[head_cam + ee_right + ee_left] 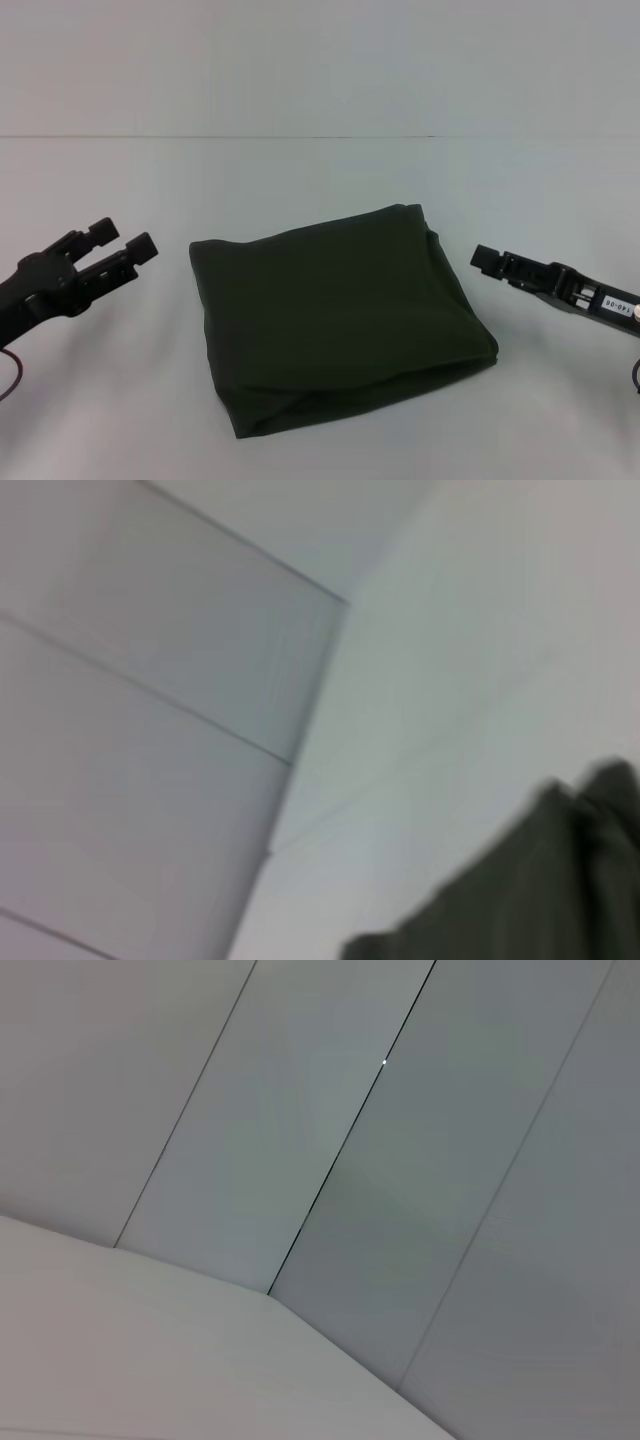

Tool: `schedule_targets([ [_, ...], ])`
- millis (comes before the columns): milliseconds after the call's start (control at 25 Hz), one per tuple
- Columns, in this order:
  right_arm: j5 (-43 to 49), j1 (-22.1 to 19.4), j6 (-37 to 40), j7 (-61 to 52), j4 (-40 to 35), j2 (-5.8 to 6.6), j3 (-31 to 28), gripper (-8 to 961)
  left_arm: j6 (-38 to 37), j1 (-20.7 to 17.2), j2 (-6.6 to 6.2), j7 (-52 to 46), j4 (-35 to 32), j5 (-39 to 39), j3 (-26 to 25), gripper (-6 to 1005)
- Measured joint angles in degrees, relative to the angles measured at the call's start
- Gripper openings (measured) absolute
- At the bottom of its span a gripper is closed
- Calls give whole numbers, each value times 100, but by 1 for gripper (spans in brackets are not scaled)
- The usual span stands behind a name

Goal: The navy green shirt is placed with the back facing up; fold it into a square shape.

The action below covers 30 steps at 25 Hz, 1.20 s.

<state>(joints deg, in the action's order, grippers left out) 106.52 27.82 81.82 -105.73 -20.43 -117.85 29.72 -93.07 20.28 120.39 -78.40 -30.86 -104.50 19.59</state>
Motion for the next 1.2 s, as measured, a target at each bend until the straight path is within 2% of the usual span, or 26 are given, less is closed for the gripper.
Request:
schedule_targets([
  [120, 13, 42, 309, 830, -208, -24, 5, 379, 0, -4, 20, -3, 2, 0, 1, 904],
  [280, 66, 134, 264, 2327, -435, -166, 481, 528, 18, -14, 35, -53, 17, 0, 0, 905],
  [400, 56, 142, 216, 3623, -348, -223, 598, 771, 55, -20, 37, -91, 83, 0, 0, 905],
  [600, 10, 95, 16, 4652, -249, -225, 557, 842, 115, -14, 31, -94, 185, 0, 0, 905],
  [720, 8, 94, -394, 4966, -128, -226, 589, 841, 120, -2, 36, -95, 212, 0, 0, 904],
  [960, 35, 109, -1106, 5204, 164, -230, 615, 839, 123, 2, 55, -96, 223, 0, 0, 904],
  [1200, 24, 71, -1467, 5355, 380, -230, 646, 838, 131, 7, 55, -97, 223, 0, 0, 904],
])
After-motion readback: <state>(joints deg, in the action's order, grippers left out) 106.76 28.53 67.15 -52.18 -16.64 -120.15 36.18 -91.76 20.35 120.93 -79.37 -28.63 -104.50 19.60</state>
